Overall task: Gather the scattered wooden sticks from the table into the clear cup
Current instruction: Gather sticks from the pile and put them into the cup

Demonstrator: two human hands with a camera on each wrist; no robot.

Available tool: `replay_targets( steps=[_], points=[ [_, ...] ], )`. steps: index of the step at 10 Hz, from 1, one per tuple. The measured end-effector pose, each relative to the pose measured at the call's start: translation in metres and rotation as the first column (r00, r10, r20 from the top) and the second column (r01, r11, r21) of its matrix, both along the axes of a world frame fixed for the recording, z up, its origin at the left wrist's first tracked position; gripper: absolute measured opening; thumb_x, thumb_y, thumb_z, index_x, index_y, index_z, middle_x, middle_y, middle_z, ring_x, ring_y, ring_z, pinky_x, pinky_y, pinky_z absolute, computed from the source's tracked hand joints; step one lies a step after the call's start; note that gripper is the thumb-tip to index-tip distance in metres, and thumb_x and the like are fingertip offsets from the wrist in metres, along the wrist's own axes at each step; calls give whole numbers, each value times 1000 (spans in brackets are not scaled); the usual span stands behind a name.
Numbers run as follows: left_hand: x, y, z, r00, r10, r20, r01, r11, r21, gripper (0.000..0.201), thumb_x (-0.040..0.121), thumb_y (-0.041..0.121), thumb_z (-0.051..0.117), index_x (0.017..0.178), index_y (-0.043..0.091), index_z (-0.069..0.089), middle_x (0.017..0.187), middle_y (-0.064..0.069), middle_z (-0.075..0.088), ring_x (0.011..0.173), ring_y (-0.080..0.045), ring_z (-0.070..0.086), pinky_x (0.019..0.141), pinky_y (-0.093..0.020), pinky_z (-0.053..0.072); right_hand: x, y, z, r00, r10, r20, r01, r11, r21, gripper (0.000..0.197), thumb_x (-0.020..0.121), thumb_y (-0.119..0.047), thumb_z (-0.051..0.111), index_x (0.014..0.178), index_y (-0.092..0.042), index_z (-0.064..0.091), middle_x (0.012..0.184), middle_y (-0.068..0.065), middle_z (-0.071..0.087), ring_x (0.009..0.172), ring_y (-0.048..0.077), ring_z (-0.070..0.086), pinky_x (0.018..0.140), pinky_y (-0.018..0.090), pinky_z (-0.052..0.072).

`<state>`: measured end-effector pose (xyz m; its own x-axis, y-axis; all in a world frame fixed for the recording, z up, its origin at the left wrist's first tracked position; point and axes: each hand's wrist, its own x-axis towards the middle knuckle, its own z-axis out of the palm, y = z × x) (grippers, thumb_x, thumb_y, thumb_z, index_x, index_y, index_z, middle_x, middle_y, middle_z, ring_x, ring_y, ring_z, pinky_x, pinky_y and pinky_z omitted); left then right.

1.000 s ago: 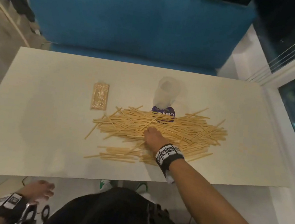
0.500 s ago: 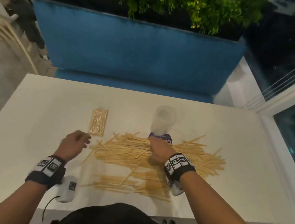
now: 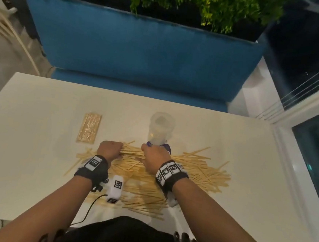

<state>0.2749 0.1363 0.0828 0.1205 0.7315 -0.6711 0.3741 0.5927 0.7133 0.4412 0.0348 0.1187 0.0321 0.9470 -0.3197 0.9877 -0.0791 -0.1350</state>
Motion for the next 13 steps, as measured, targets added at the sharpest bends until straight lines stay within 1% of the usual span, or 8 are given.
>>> replay_targets(
  steps=[3,5,6,7,8,10,12,13],
  points=[
    [-16,13,-2,968,-142,-206,176,971,162,22,84,33,74,80,13,80,65,-5,76,69,-28,75,82,-44,62,-26,16,7,997,-52,52,56,995,-80,34,99,-39,63,115,-10,69,108,13,70,99,34,69,82,42,57],
    [-12,-1,1,966,28,-256,44,962,271,20,90,29,69,87,14,81,86,-8,78,84,-30,73,88,-43,59,-47,23,7,993,-67,92,80,986,-149,32,97,-38,60,113,-11,66,109,10,68,97,31,68,77,39,54],
    [-22,-2,-6,984,16,-176,12,987,158,16,82,28,73,68,22,79,90,-6,79,86,-27,72,89,-45,60,-50,23,6,995,-64,77,81,967,-240,24,95,-32,58,104,-12,67,106,10,70,94,29,68,81,40,59],
    [-29,-8,4,999,-33,38,33,999,-1,20,79,33,81,80,13,77,92,-12,78,77,-30,76,79,-47,63,-48,21,3,995,-82,47,92,957,-276,27,95,-33,57,106,-10,67,108,11,69,95,30,66,85,43,59],
    [-35,-14,21,943,-330,54,323,941,101,39,71,48,88,93,18,78,86,1,77,68,-21,76,61,-35,62,-42,19,-2,993,-113,36,119,952,-281,29,97,-32,59,115,-9,66,113,12,68,100,31,66,86,44,58],
    [-38,-16,22,898,-418,-138,440,848,295,44,65,44,91,98,18,78,78,6,73,58,0,63,61,-19,47,-36,17,-9,979,-183,-86,153,950,-271,48,101,-51,56,123,-9,63,122,14,65,110,33,63,91,44,55],
    [-32,-21,21,893,-415,-176,451,834,318,42,70,47,88,100,20,77,102,5,69,97,-14,63,91,-35,51,-40,17,0,983,-183,14,182,961,-207,46,100,-48,54,124,-10,63,122,13,64,108,33,65,86,43,55],
    [-35,-19,25,915,-404,22,388,892,231,24,84,41,77,99,22,76,103,-2,74,83,-16,67,76,-37,53,-40,15,4,986,-154,65,162,975,-153,31,100,-34,57,115,-9,66,113,13,68,101,33,67,76,39,51]
  ],
)
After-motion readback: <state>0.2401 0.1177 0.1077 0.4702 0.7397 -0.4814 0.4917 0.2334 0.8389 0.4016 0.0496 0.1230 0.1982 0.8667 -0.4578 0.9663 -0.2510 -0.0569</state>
